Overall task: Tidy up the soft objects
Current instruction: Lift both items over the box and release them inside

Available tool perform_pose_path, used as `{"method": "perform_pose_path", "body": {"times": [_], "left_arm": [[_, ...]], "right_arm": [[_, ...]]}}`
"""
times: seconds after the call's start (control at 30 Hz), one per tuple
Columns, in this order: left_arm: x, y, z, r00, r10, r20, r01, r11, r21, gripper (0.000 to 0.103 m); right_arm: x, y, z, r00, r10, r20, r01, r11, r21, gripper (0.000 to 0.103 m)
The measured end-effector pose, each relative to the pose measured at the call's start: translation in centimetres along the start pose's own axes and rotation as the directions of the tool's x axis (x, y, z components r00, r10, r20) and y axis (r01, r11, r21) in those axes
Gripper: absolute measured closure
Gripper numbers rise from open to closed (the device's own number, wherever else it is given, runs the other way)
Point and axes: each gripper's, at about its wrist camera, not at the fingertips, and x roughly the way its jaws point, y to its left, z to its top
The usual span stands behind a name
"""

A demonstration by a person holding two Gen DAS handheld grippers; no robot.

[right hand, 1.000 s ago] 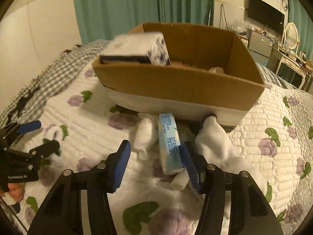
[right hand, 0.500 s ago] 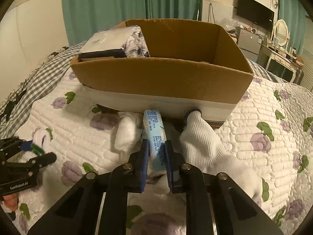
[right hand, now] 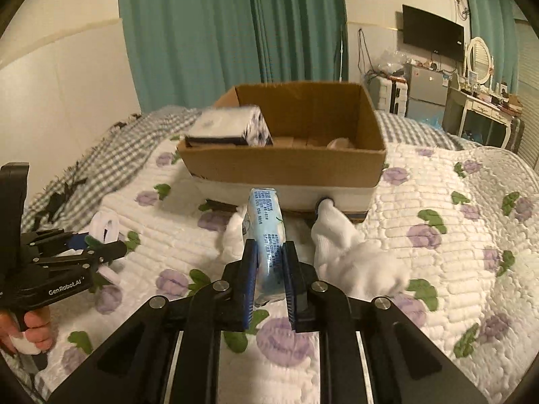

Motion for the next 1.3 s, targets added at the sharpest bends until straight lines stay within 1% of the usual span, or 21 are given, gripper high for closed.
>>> {"method": "perform_pose_path", "body": {"times": [0.1, 0.2, 0.37, 0.5, 0.63, 0.73, 0.87, 0.97, 1.03, 1.17, 1.3], "left_arm": [[-1.9, -0.9, 0.6, 0.999, -0.018, 0.041, 0.018, 1.0, 0.011, 0.069], [-3.4, -1.5, 1.3, 0.997, -0.023, 0.076, 0.021, 1.0, 0.019, 0.069], [-5.1, -2.5, 2.1, 0.992, -0.017, 0.121, 0.012, 0.999, 0.045, 0.069], [-6.4, -3.6, 2.8, 0.988, -0.026, 0.149, 0.015, 0.997, 0.076, 0.069], [-7.8, -5.4, 4.2, 0.982, -0.051, 0.181, 0.032, 0.994, 0.108, 0.069], [-8.4, -6.8, 6.4, 0.973, -0.069, 0.221, 0.037, 0.988, 0.148, 0.069], [-8.2, -8.2, 9.5, 0.962, -0.106, 0.251, 0.061, 0.982, 0.179, 0.069], [-7.3, -8.9, 12.2, 0.955, -0.117, 0.272, 0.06, 0.976, 0.209, 0.069], [-6.2, -9.3, 14.2, 0.952, -0.113, 0.285, 0.046, 0.972, 0.23, 0.069], [-3.3, -9.9, 16.9, 0.949, -0.098, 0.299, 0.022, 0.968, 0.249, 0.069], [1.2, -10.0, 18.8, 0.957, -0.094, 0.273, 0.028, 0.971, 0.237, 0.068]], "right_arm": [[-1.5, 0.0, 0.1, 1.0, 0.002, 0.031, -0.003, 1.0, 0.009, 0.088], [-3.0, 0.0, 0.2, 0.998, 0.019, 0.066, -0.02, 1.0, 0.02, 0.089], [-5.0, -0.2, 0.2, 0.993, 0.034, 0.113, -0.037, 0.999, 0.027, 0.088], [-6.2, -0.5, 0.7, 0.989, 0.048, 0.141, -0.054, 0.998, 0.037, 0.088], [-7.3, -0.7, 2.6, 0.983, 0.054, 0.178, -0.058, 0.998, 0.02, 0.088], [-7.8, -1.0, 4.8, 0.979, 0.046, 0.2, -0.045, 0.999, -0.008, 0.088], [-7.9, -1.9, 8.4, 0.973, 0.024, 0.231, -0.012, 0.999, -0.053, 0.089], [-7.3, -3.1, 11.2, 0.969, 0.013, 0.246, 0.003, 0.998, -0.066, 0.088], [-6.3, -3.9, 12.8, 0.967, 0.012, 0.253, 0.005, 0.998, -0.066, 0.088], [-2.3, -5.6, 15.1, 0.973, 0.02, 0.231, -0.007, 0.998, -0.056, 0.088], [2.9, -7.3, 15.8, 0.982, 0.057, 0.179, -0.054, 0.998, -0.027, 0.088]]}}
